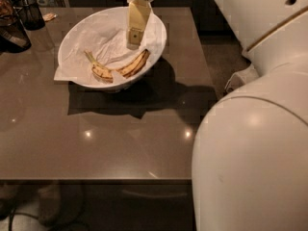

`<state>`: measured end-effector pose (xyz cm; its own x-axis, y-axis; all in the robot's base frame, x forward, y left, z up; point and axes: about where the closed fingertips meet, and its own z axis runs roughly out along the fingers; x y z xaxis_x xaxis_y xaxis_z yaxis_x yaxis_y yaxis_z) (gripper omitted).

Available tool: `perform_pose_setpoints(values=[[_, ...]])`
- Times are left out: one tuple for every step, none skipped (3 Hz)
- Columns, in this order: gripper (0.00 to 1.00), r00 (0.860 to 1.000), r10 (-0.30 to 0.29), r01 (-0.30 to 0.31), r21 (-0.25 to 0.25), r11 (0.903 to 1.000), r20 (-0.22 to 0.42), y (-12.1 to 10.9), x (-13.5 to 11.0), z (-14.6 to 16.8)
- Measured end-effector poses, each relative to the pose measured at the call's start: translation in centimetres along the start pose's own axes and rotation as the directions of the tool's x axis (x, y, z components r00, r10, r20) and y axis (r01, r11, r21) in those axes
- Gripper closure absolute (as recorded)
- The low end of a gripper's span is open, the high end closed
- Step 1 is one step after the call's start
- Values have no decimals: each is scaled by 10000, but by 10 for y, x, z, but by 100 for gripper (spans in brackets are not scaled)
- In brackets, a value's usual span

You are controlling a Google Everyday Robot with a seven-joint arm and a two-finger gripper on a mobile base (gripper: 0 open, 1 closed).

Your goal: Pick banana from white bowl

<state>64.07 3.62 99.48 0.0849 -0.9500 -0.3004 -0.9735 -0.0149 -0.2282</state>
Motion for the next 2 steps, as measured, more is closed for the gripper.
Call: perform_pose_setpoints(values=[[15,9996,255,-251,-342,9991,116,-1,-7,17],[24,9992,364,-356,-561,9978,139,-2,-16,28]])
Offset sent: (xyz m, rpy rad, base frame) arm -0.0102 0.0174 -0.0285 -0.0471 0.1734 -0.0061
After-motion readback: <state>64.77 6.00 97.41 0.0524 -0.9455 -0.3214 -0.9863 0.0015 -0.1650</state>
